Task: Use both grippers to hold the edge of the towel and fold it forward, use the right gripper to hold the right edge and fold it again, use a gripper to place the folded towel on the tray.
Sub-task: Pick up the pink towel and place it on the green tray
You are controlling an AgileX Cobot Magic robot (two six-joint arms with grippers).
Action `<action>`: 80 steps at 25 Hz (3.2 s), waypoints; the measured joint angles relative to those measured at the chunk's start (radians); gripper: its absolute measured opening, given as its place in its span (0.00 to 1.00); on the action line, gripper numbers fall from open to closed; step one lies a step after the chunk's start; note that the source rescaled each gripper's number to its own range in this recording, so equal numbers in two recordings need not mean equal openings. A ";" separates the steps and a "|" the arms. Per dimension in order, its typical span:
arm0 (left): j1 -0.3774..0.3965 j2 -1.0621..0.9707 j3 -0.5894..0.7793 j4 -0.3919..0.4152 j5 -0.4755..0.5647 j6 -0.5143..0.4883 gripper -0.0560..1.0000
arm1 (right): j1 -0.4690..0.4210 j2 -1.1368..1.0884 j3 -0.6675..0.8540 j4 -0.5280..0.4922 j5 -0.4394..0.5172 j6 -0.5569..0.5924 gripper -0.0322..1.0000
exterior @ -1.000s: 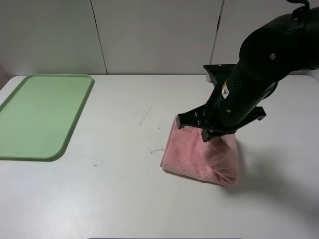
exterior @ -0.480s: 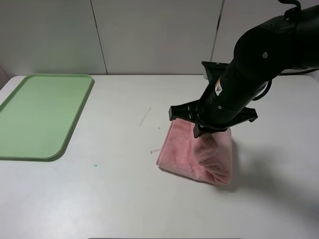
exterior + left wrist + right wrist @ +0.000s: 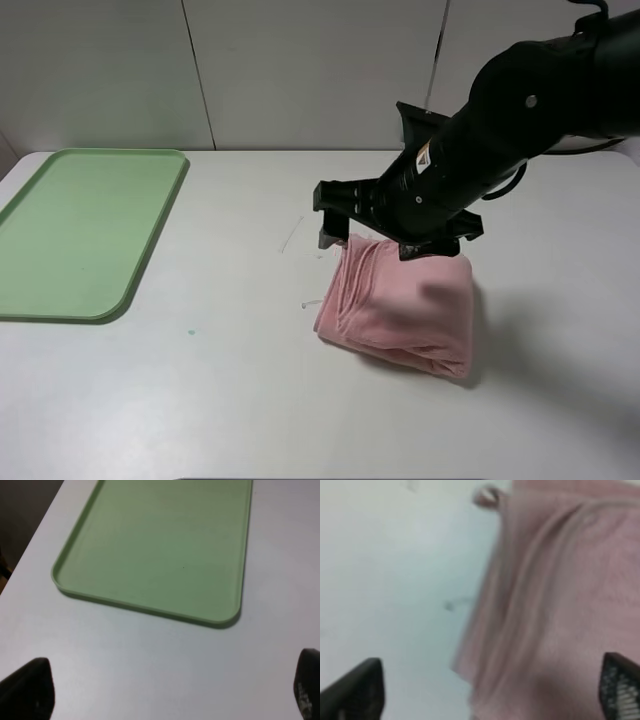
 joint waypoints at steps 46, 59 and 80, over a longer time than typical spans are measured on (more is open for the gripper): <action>0.000 0.000 0.000 0.000 0.000 0.000 0.96 | 0.000 -0.776 0.235 -0.165 0.758 -0.463 1.00; 0.000 0.000 0.000 0.000 0.000 0.000 0.96 | -0.403 -1.343 0.394 -0.083 0.699 -0.463 1.00; 0.000 0.000 0.000 0.000 0.000 0.000 0.96 | -0.686 -1.621 0.460 -0.083 0.574 -0.463 1.00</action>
